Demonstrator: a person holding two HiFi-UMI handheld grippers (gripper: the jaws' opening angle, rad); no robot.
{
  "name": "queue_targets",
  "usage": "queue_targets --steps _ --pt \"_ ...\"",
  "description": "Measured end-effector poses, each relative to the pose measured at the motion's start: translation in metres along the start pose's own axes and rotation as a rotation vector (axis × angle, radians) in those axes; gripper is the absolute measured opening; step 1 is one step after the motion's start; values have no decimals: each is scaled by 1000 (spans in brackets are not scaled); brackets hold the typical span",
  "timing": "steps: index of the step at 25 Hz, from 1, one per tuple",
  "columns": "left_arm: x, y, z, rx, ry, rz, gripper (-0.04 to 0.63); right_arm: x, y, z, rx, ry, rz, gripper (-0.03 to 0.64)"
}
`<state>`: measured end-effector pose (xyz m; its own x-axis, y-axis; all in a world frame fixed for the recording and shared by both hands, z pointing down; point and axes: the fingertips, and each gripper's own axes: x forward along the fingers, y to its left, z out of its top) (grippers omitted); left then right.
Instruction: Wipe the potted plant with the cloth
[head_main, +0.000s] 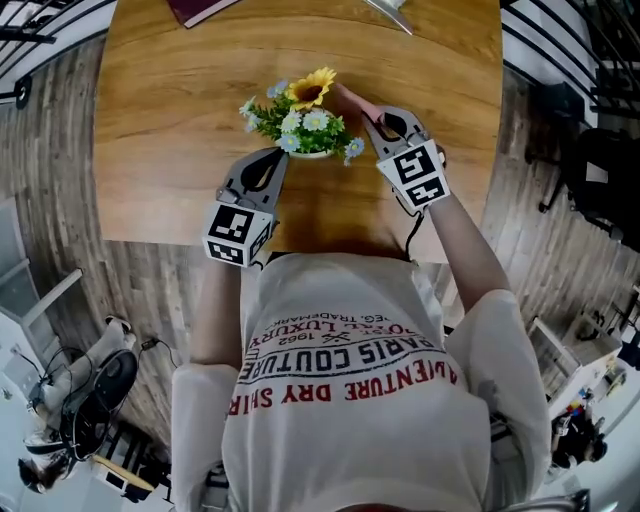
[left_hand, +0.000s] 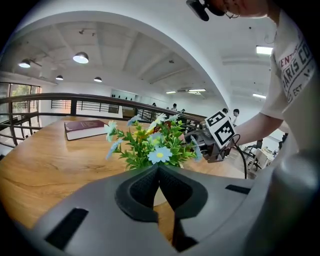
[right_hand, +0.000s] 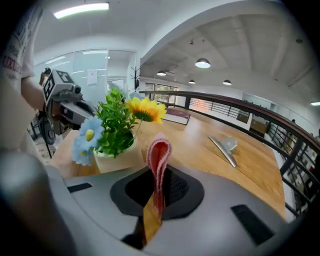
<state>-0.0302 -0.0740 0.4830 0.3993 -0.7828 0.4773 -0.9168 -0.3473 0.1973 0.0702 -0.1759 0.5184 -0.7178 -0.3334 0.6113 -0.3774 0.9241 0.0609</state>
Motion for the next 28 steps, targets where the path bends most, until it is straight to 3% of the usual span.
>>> queue_targets --steps 7,13,22,28 --pt "12 -1 -3 -13 23 -4 15 46 23 3 -273 -10 231 37" --pt "14 4 -4 -33 30 22 15 54 30 23 -195 -62 406 37" --pt "13 5 -4 -43 48 27 15 50 37 22 -313 33 618 37" --pt "14 3 -5 -14 73 19 15 38 39 16 -335 101 670 37"
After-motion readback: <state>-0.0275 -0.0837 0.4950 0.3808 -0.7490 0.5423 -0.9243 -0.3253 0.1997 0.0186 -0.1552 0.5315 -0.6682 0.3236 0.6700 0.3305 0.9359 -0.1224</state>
